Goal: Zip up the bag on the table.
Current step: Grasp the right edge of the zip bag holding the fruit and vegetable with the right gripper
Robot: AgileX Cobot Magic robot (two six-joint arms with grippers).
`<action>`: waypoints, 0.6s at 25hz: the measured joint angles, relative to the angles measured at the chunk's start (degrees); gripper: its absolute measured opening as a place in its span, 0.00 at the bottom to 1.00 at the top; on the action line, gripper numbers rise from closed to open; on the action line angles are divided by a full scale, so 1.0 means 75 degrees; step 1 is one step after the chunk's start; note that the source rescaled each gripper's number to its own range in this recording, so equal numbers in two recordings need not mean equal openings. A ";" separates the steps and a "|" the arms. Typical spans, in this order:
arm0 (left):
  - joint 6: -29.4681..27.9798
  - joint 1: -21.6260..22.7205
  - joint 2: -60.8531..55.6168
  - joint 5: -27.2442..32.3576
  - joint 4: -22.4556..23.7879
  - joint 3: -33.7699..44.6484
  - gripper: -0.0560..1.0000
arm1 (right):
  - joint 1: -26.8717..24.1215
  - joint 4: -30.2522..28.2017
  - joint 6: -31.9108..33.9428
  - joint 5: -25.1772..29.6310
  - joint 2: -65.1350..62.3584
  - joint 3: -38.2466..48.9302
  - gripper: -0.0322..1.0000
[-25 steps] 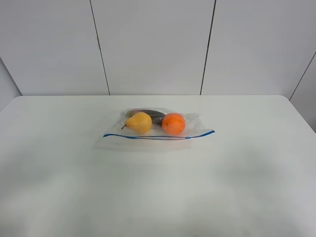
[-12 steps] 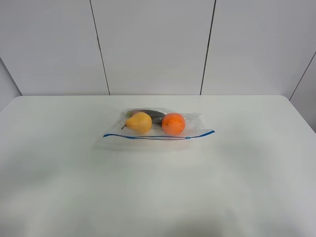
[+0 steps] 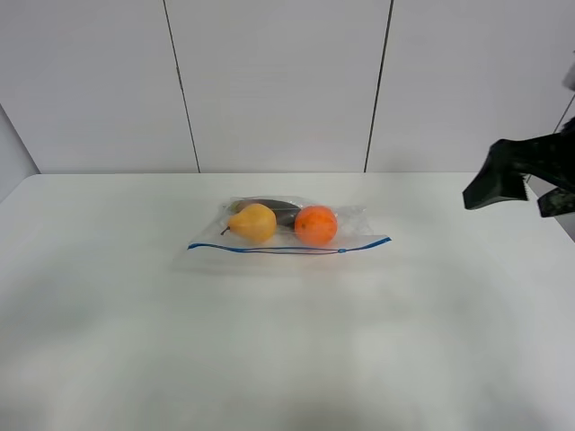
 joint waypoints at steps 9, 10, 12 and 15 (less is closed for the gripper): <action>0.0000 0.0000 0.0000 0.0000 0.0000 0.0000 1.00 | 0.0000 0.1945 -0.1004 -0.0055 0.3685 -0.1690 0.97; 0.0000 0.0000 0.0000 0.0000 0.0000 0.0000 1.00 | 0.0000 0.2258 -0.1147 -0.0047 0.4005 -0.1859 0.97; 0.0000 0.0000 0.0000 0.0000 0.0000 0.0000 1.00 | 0.0000 0.2772 -0.1387 0.0046 0.4563 -0.2184 0.97; 0.0000 0.0000 0.0000 0.0000 0.0000 0.0000 1.00 | -0.0159 0.3721 -0.1805 0.0422 0.5369 -0.2545 0.93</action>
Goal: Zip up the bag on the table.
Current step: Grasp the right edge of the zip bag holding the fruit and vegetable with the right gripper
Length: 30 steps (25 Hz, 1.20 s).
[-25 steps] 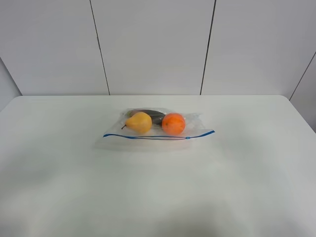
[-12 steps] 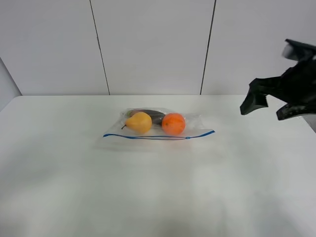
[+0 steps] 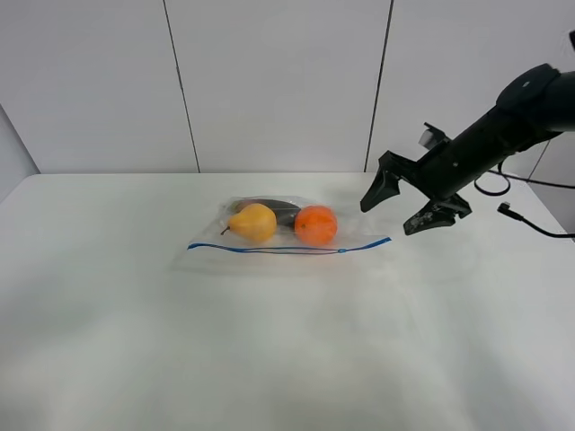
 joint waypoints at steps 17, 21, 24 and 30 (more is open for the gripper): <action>0.0000 0.0000 0.0000 0.0000 0.0000 0.0000 1.00 | -0.0393 0.1554 -0.0798 0.1330 0.1362 -0.0186 0.48; 0.0000 0.0000 0.0000 0.0000 0.0000 0.0000 1.00 | -0.0393 0.1503 -0.0798 0.1330 0.1362 -0.0186 0.40; 0.0000 0.0000 0.0000 0.0000 0.0000 0.0000 1.00 | -0.0393 0.1394 -0.0798 0.1333 0.1362 -0.0186 0.33; 0.0000 0.0000 0.0000 0.0000 0.0000 0.0000 1.00 | -0.0393 0.1114 -0.0798 0.1339 0.1362 -0.0186 0.30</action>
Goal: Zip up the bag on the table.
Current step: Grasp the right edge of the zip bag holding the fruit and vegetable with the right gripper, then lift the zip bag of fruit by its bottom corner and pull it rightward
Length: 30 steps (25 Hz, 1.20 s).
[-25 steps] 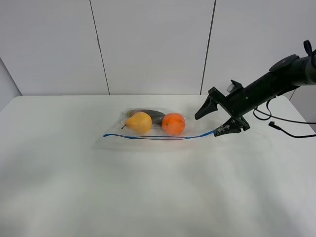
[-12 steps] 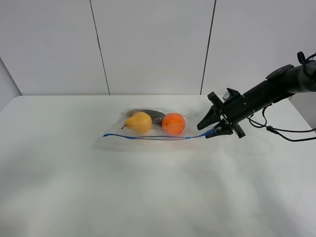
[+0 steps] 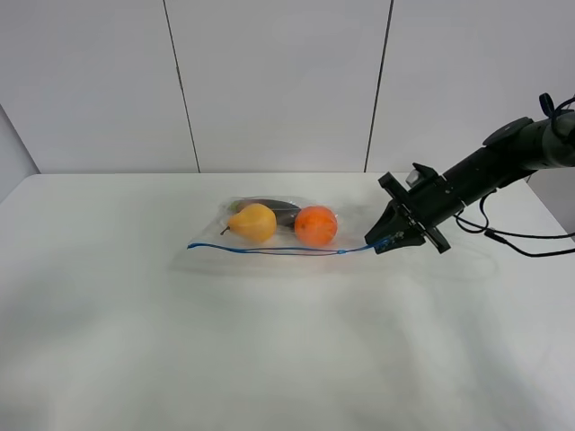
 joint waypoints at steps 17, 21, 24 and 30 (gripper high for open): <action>0.0000 0.0000 0.0000 0.0000 0.0000 0.0000 1.00 | 0.0007 -0.0079 -0.0030 0.0009 0.0000 0.0000 0.05; 0.0000 0.0000 0.0000 0.0000 0.0000 0.0000 1.00 | 0.0013 -0.0019 -0.0083 0.0011 0.0000 0.0000 0.03; 0.0000 0.0000 0.0000 0.0000 0.0000 0.0000 1.00 | 0.0013 0.0166 -0.0143 0.0011 0.0000 0.0000 0.03; 0.0000 0.0000 0.0000 0.0000 0.0000 0.0000 1.00 | 0.0033 0.1120 -0.0292 0.0017 0.0000 0.0000 0.03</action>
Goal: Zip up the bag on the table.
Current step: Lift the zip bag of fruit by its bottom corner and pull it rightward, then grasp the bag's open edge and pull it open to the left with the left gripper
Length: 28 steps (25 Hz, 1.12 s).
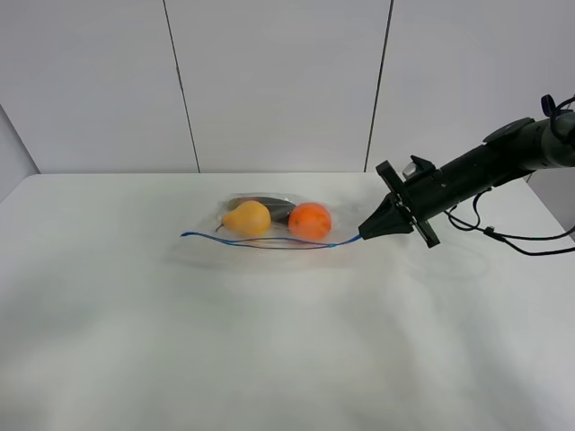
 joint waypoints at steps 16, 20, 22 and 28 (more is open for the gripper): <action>0.0000 0.0000 0.0000 0.0000 0.0000 0.0000 1.00 | 0.0688 0.1179 -0.0105 0.0000 0.0000 0.0000 0.03; 0.0000 0.0000 0.0000 0.0000 0.0000 0.0000 1.00 | 0.0688 0.1179 -0.0105 0.0000 0.0000 0.0000 0.03; 0.0000 0.0000 0.0000 0.0000 0.0000 0.0000 1.00 | 0.0688 0.1179 -0.0105 0.0000 0.0000 0.0000 0.03; 0.0000 0.0000 0.0965 -0.0533 -0.0006 -0.0719 1.00 | 0.0688 0.1179 -0.0105 0.0000 0.0000 0.0000 0.03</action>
